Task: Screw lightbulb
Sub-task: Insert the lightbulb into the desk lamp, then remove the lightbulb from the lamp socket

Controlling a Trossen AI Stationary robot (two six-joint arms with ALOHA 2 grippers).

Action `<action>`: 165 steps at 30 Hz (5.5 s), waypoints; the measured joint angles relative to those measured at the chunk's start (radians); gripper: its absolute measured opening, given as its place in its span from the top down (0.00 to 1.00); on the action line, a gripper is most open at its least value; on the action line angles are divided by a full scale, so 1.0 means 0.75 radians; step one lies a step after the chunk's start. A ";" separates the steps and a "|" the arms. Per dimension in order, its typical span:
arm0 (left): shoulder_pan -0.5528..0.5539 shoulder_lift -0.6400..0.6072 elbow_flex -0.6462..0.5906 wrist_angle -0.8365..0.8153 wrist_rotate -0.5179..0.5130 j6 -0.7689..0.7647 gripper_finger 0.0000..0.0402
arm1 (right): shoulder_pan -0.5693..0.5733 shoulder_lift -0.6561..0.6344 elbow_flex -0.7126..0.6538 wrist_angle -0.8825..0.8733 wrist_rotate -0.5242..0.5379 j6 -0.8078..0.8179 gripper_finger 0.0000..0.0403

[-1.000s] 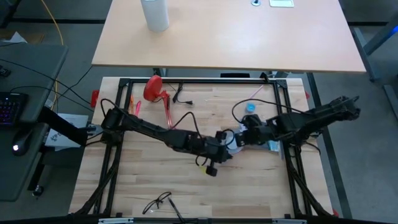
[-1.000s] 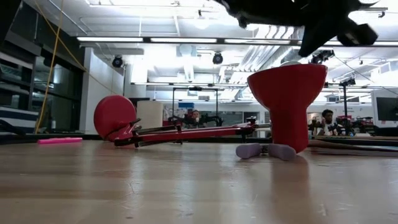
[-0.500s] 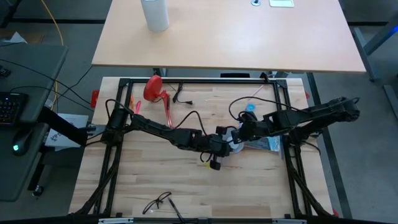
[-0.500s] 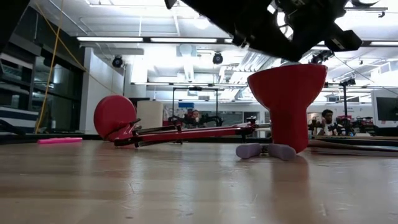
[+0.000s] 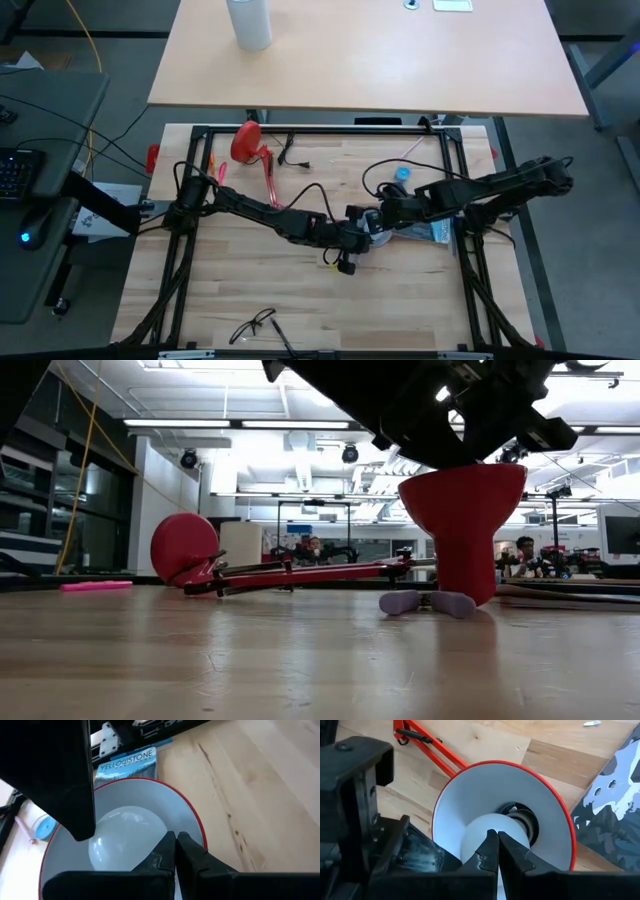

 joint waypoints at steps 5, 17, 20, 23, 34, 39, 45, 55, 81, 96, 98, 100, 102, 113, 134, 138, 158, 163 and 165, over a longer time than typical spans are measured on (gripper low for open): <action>0.009 -0.003 0.000 -0.007 -0.067 0.050 1.00 | 0.026 0.011 0.002 0.004 0.016 0.029 1.00; 0.043 -0.028 -0.003 -0.075 -0.134 0.273 1.00 | 0.076 0.000 0.000 -0.006 -0.021 0.099 1.00; 0.060 -0.029 -0.003 -0.082 -0.252 0.309 1.00 | 0.083 -0.003 -0.003 0.005 -0.072 0.096 1.00; 0.067 -0.051 -0.004 -0.087 -0.276 0.323 1.00 | 0.077 -0.024 -0.002 0.003 -0.042 0.090 1.00; 0.156 -0.256 -0.031 -0.348 -0.048 0.098 1.00 | 0.079 -0.190 -0.002 -0.099 0.131 0.063 1.00; 0.246 -0.376 -0.214 -0.196 0.190 0.000 1.00 | 0.101 -0.233 -0.002 -0.129 0.161 0.063 1.00; 0.334 -0.467 -0.380 0.066 0.383 -0.145 1.00 | 0.122 -0.230 -0.001 -0.161 0.174 0.062 1.00; 0.476 -0.467 -0.389 0.345 0.483 -0.417 1.00 | 0.061 -0.232 -0.001 -0.290 0.173 -0.237 1.00; 0.871 -0.466 -0.323 0.175 0.725 -0.431 1.00 | -0.567 -0.210 -0.001 -0.197 -0.513 -0.763 1.00; 0.773 -0.464 -0.566 -0.088 1.105 -0.302 1.00 | -0.423 -0.170 -0.001 -0.257 -0.581 -0.525 1.00; 0.752 -0.464 -0.606 -0.120 1.213 -0.231 1.00 | -0.411 -0.170 -0.001 -0.286 -0.572 -0.528 1.00; 0.727 -0.464 -0.652 -0.128 1.210 -0.148 1.00 | -0.405 -0.170 -0.001 -0.297 -0.551 -0.532 1.00; 0.702 -0.463 -0.707 -0.106 1.095 -0.083 1.00 | -0.404 -0.170 -0.001 -0.298 -0.551 -0.540 1.00; 0.633 -0.378 -0.780 0.085 0.904 -0.176 1.00 | -0.403 -0.141 -0.001 -0.319 -0.517 -0.576 1.00; 0.565 -0.265 -0.779 0.166 0.918 -0.251 1.00 | -0.407 0.021 -0.001 -0.149 -0.507 -0.680 1.00; 0.562 -0.242 -0.778 0.166 0.939 -0.285 1.00 | -0.407 0.023 -0.001 -0.145 -0.537 -0.688 1.00; 0.702 -0.302 -0.703 0.157 0.936 -0.232 1.00 | -0.407 -0.251 -0.001 -0.298 -0.430 -0.599 1.00; 0.720 -0.354 -0.695 0.156 1.060 -0.271 1.00 | -0.406 -0.265 -0.001 -0.294 -0.422 -0.662 1.00; 0.721 -0.407 -0.695 0.160 1.112 -0.302 1.00 | -0.405 -0.285 -0.001 -0.293 -0.391 -0.711 1.00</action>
